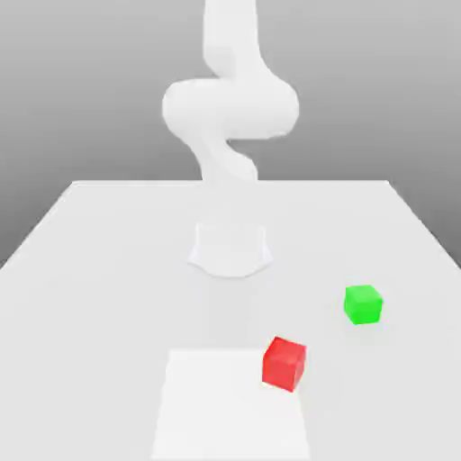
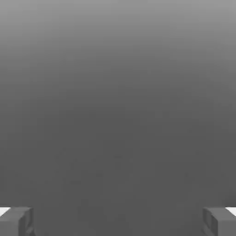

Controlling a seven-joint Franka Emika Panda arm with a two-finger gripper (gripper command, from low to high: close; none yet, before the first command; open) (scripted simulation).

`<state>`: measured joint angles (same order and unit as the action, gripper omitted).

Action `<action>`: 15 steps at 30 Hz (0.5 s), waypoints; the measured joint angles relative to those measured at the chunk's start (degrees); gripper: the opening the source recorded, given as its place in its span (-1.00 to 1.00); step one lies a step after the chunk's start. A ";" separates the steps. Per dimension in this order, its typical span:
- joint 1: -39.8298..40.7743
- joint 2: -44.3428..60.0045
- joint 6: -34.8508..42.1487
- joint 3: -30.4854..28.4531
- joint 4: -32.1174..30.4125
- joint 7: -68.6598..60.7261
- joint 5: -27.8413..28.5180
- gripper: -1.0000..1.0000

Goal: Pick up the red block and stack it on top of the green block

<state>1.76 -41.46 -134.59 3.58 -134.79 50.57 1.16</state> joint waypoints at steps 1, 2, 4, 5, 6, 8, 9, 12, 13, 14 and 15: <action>0.80 2.14 -1.32 1.59 -1.39 2.25 0.56 0.00; 1.51 4.17 -2.57 3.01 -2.70 4.37 1.08 0.00; 2.89 8.11 -4.95 5.56 -5.23 8.35 1.99 0.00; 3.49 10.06 -6.15 6.69 -6.48 10.27 2.42 0.00; 4.10 12.01 -7.30 7.77 -7.71 12.20 2.83 0.00; 5.14 15.92 -9.60 9.67 -10.17 16.01 3.62 0.00; 5.60 17.87 -10.76 10.51 -11.41 17.87 3.96 0.00; 6.47 23.64 -14.27 12.42 -15.11 23.22 4.74 0.00; 6.70 25.51 -15.44 12.99 -16.34 24.92 4.85 0.00; 6.85 27.35 -16.61 13.49 -17.58 26.52 4.84 0.00; 6.90 29.16 -17.79 13.90 -18.82 28.02 4.69 0.00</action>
<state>8.66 -12.30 -152.39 17.48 -153.61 78.59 5.85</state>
